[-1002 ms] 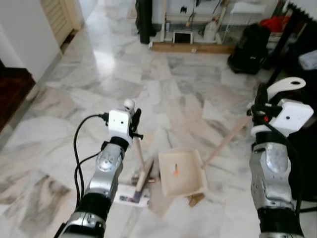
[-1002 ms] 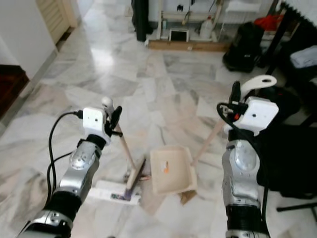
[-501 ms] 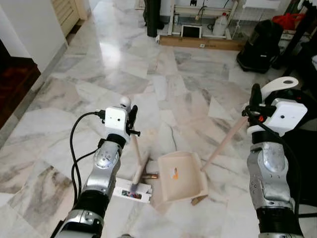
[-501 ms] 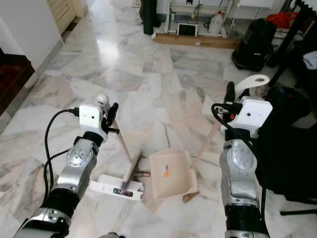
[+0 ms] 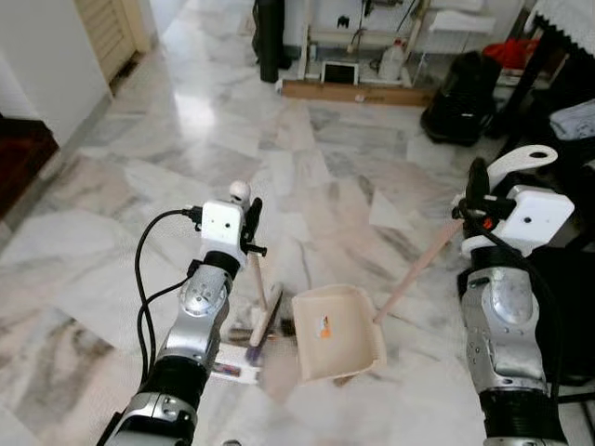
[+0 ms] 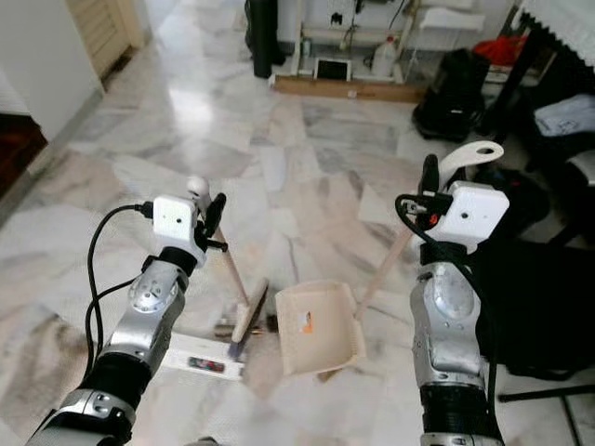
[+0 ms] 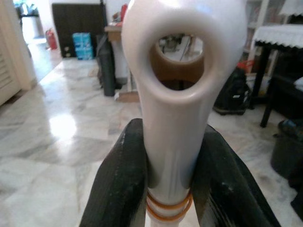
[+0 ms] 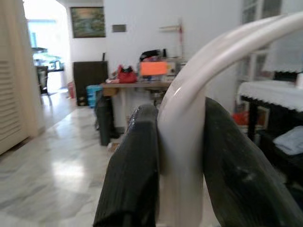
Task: Sweep floor
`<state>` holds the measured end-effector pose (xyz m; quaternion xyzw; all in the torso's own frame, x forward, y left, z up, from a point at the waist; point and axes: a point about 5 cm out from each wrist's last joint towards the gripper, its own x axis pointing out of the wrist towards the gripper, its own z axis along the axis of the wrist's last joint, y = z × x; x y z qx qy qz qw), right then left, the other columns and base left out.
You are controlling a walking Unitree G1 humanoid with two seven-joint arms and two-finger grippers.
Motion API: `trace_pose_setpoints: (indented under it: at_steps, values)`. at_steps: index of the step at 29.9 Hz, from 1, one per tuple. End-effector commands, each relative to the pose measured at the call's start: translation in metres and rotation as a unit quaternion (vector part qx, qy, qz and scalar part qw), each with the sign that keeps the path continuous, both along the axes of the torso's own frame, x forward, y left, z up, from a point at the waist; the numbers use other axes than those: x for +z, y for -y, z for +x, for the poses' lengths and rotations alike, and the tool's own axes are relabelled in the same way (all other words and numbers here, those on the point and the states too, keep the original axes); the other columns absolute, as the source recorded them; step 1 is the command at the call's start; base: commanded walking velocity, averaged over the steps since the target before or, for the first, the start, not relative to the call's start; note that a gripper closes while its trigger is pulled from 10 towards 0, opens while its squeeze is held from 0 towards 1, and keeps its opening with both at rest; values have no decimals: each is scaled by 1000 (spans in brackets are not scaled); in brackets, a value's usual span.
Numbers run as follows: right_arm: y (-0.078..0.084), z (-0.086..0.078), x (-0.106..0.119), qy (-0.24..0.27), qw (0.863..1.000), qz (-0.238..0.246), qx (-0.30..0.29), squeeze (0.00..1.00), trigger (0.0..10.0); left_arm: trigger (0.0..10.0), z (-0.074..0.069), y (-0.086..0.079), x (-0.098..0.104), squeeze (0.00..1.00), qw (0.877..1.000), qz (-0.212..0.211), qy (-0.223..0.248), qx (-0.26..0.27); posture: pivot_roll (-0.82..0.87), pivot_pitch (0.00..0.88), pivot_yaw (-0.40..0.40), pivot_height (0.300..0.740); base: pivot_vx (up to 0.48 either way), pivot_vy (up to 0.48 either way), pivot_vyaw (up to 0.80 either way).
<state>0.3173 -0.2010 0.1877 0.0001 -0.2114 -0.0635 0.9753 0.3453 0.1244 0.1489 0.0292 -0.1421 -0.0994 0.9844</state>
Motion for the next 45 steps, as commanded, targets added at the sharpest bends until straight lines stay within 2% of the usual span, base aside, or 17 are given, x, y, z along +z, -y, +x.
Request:
trace_pose_setpoints:
  at_steps: [1,20,26,34,45]
  values:
    - [4,-3,13,29,1000,3,-5,0,10000,10000,0,2,9,0,1000,6,26,-2,55,102,-23,740,0,-420,0]
    - [5,0,11,21,1000,-2,-2,0,10000,10000,2,0,11,0,1000,3,29,6,55,77,-26,740,0,-60,0]
    - [5,0,11,17,1000,-6,-1,0,10000,10000,2,-1,10,0,999,9,29,12,55,93,-30,740,0,0,0]
    - [4,0,9,10,1000,-8,3,0,10000,10000,2,-2,11,0,999,8,30,17,57,104,-31,740,0,-390,0]
    - [3,0,8,5,1000,-10,9,0,10000,10000,2,-4,11,0,999,5,30,24,55,112,-34,740,0,0,0]
